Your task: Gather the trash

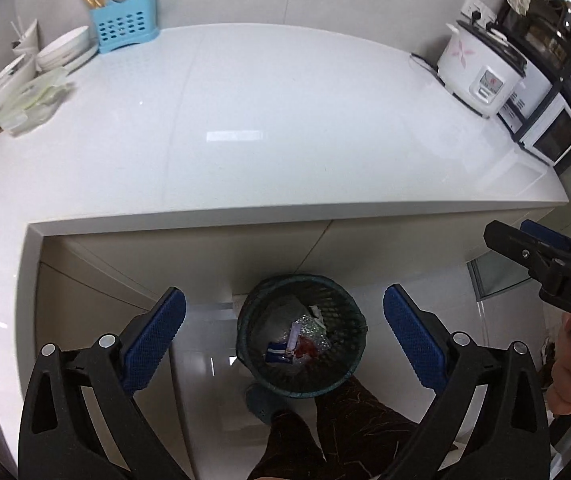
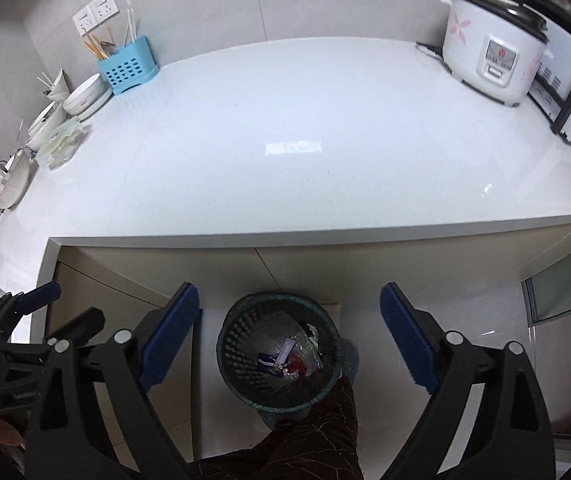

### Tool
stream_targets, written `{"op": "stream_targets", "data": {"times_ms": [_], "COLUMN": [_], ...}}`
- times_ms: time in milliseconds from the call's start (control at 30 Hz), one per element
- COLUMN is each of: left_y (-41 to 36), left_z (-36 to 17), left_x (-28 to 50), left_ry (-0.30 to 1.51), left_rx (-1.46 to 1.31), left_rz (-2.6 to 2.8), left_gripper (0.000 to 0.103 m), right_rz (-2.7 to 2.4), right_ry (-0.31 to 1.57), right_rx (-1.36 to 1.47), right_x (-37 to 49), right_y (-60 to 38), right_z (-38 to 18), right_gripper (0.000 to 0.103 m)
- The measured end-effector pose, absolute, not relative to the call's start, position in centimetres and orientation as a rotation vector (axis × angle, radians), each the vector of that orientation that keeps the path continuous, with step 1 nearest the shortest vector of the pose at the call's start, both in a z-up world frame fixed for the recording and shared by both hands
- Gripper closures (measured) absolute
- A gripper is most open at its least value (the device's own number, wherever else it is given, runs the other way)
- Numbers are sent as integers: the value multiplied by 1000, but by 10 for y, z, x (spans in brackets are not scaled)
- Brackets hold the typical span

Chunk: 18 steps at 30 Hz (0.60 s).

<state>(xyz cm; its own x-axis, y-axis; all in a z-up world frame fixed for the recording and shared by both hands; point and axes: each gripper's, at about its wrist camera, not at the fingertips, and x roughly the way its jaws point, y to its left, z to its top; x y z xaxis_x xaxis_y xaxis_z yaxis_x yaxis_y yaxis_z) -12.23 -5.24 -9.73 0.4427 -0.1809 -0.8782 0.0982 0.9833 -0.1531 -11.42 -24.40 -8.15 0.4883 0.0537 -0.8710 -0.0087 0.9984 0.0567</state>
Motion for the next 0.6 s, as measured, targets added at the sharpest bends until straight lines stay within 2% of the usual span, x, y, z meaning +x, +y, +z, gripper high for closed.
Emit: {"op": "stream_targets", "data": {"times_ms": [267,600], "left_y": [-27,-44], "left_z": [-61,-41], "left_x": [-141,-157], "left_ry": [1098,1086], "left_rx": [-132,-100], "left_rz": [-138,-119], "left_gripper": [6,6], "right_rz": [28,15], "right_ry": [1087,1104], "right_rx": [61,36], "right_x": [-143,-169], "right_y": [-233,-229], "right_z": [-45,-25], "right_gripper": [14,14]}}
